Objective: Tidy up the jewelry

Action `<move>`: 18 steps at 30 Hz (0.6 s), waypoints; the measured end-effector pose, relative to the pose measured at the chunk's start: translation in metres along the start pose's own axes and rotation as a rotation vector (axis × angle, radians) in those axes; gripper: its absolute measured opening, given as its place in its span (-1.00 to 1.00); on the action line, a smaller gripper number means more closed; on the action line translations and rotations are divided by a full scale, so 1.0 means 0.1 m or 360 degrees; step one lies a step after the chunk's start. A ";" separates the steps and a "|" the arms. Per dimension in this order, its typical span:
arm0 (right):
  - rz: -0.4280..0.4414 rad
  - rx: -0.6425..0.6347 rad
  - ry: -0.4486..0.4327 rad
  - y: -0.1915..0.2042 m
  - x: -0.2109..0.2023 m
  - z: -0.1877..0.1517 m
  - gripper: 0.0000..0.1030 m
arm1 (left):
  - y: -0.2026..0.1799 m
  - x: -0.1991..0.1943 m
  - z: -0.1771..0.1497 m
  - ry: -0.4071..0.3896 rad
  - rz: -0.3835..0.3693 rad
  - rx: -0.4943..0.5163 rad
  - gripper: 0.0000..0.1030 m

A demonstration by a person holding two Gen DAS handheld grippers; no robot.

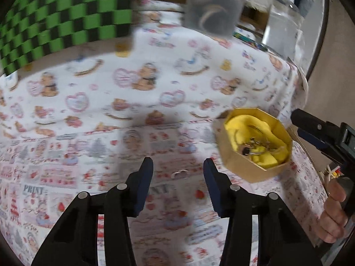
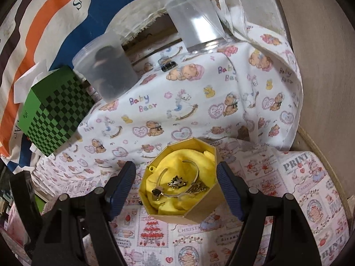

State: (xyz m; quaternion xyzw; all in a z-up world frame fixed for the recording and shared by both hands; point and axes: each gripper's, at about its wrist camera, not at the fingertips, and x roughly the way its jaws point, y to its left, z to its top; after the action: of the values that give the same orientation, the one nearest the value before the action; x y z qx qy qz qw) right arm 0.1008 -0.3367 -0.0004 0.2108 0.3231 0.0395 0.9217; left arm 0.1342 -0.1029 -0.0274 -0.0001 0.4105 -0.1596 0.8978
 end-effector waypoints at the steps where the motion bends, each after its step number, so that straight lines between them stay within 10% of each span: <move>1: -0.0012 -0.0009 -0.0007 0.01 -0.01 0.00 0.42 | -0.04 0.03 0.01 0.0025 -0.0006 0.0017 -0.19; 7: -0.0003 0.0033 0.0012 -0.06 0.01 0.02 0.42 | -0.22 0.17 0.03 0.0124 -0.0075 0.0040 -0.51; 18: 0.0005 0.0063 0.0024 -0.07 0.01 0.03 0.42 | -0.29 0.50 0.02 0.0191 -0.0109 -0.0048 -0.52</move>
State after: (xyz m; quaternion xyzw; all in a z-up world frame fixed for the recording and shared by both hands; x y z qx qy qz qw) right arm 0.1029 -0.3440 -0.0023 0.2292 0.3306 0.0362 0.9148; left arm 0.1576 -0.1454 -0.0594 -0.0180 0.4656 -0.1839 0.8655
